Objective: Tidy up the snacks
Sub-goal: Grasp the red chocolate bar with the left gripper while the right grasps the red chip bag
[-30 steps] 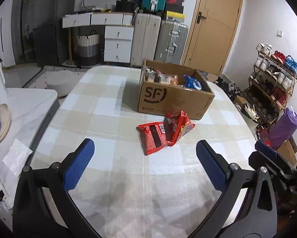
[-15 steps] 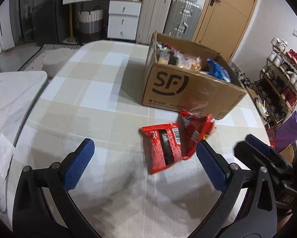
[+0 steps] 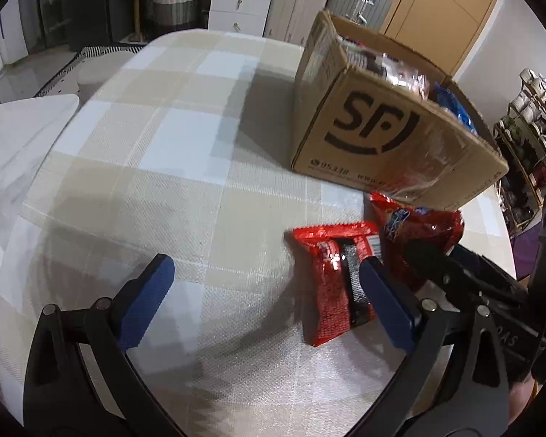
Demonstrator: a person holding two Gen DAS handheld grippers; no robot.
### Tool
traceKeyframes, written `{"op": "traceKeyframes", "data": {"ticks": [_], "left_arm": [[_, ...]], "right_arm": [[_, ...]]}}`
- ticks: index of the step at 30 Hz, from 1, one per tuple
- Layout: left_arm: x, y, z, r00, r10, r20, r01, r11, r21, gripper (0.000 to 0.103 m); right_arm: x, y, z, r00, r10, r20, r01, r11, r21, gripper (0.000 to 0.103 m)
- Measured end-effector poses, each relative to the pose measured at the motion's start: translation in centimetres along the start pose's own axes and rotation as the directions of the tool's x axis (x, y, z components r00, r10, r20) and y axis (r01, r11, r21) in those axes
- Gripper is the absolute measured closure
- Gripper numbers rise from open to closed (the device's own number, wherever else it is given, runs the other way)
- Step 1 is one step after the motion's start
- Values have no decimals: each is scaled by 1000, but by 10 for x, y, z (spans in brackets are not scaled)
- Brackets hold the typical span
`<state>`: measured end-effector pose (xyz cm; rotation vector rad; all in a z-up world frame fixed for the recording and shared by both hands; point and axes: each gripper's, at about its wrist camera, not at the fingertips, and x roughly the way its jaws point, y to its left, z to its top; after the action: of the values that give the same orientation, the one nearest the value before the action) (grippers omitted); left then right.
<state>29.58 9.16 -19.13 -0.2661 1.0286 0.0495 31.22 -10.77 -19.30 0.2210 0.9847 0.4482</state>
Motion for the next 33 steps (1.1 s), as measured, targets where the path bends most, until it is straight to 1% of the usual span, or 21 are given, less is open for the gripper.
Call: {"op": "traceKeyframes", "data": {"ticks": [1, 2, 3, 5, 8, 9, 10, 12, 16, 22, 26, 29, 33], "left_arm": [[3, 1, -1, 1000, 1, -2, -1, 1000, 2, 2], [5, 2, -2, 1000, 2, -7, -2, 1000, 4, 2], [8, 3, -2, 1000, 1, -14, -1, 1000, 4, 2], [13, 4, 0, 1000, -4, -18, 4, 1000, 1, 2], [15, 4, 0, 1000, 0, -16, 0, 1000, 3, 2], [15, 4, 1, 1000, 4, -14, -4, 1000, 3, 2], [15, 4, 1, 1000, 7, -13, -7, 1000, 3, 2], [10, 2, -1, 1000, 13, -11, -13, 1000, 9, 2], [3, -1, -4, 1000, 22, -8, -22, 1000, 15, 2], [-6, -18, -6, 1000, 23, 3, -23, 998, 51, 2], [-2, -31, -5, 999, 33, -10, -32, 997, 75, 2], [6, -41, -4, 999, 44, -24, -42, 996, 83, 2], [14, -52, -1, 997, 75, -36, -72, 993, 91, 2]], "right_arm": [[2, 1, 0, 1000, -6, 2, 6, 1000, -4, 27], [3, 1, 2, 1000, -12, 4, 12, 1000, -12, 32], [5, 2, 3, 1000, -13, 4, 13, 1000, -17, 40], [7, 1, 5, 1000, -4, 8, 5, 1000, -24, 48], [6, -4, 0, 999, 32, 17, -32, 999, -2, 54], [6, -5, -2, 999, 44, 24, -45, 999, 8, 58], [4, -6, -3, 997, 62, 35, -62, 998, 14, 59], [1, -6, -5, 996, 72, 43, -72, 997, 8, 63], [-6, -8, -14, 993, 102, 58, -103, 995, 14, 64], [-34, -22, -32, 981, 160, 113, -167, 985, 54, 64], [-49, -30, -44, 970, 185, 160, -198, 978, 70, 64], [-55, -36, -53, 963, 202, 177, -220, 972, 84, 64], [-59, -41, -52, 955, 222, 198, -244, 965, 98, 64]]}}
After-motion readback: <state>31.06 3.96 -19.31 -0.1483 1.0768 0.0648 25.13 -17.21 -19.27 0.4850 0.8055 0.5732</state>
